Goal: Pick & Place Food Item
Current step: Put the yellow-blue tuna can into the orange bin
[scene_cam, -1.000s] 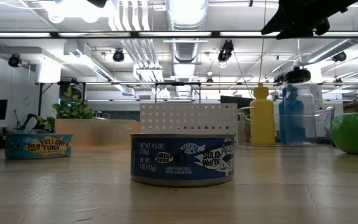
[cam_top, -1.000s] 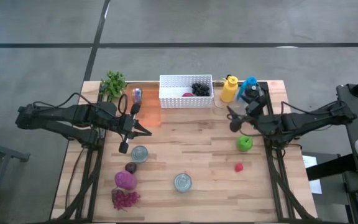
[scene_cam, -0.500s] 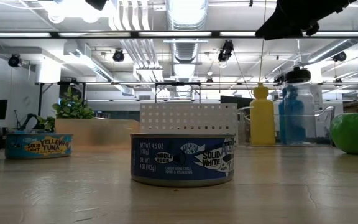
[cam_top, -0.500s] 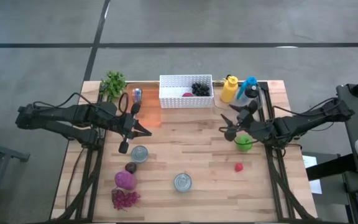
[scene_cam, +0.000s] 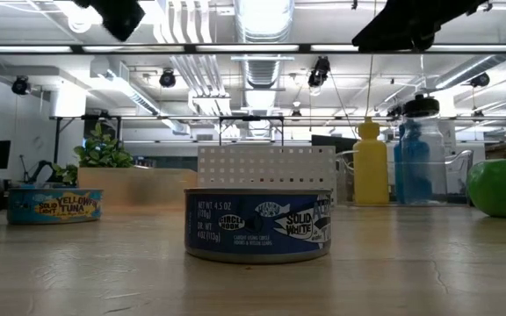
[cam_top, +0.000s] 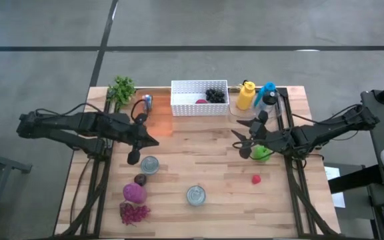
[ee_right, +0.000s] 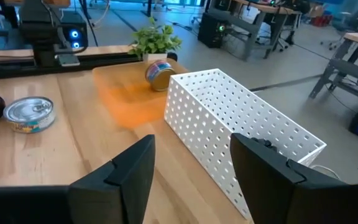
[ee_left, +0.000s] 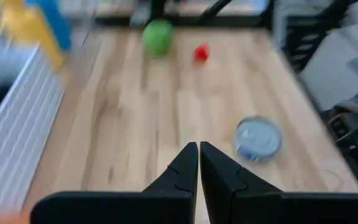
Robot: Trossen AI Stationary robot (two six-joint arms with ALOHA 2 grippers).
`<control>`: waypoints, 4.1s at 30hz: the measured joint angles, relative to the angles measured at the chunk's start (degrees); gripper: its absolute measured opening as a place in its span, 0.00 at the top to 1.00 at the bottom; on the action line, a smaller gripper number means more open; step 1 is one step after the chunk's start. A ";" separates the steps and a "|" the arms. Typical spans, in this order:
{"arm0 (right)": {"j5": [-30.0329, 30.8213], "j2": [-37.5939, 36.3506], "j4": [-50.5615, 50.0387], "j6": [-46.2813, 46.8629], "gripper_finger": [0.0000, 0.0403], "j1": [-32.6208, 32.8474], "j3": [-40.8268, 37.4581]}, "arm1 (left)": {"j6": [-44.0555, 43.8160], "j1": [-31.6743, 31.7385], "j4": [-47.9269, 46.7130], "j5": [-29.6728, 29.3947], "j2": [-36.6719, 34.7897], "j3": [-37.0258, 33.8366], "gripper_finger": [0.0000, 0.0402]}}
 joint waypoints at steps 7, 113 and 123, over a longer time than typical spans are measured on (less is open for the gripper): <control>0.00 0.55 0.11 1.10 0.50 0.00 0.00 | -11.79 0.00 -12.59 -4.79 0.00 0.00 0.94; 0.26 1.60 1.29 1.31 0.51 -0.01 -0.04 | -21.70 0.11 -4.86 4.04 40.85 1.20 0.94; 0.26 1.60 1.29 1.31 0.51 -0.02 -0.04 | -21.51 0.09 -0.25 4.02 40.89 1.20 0.94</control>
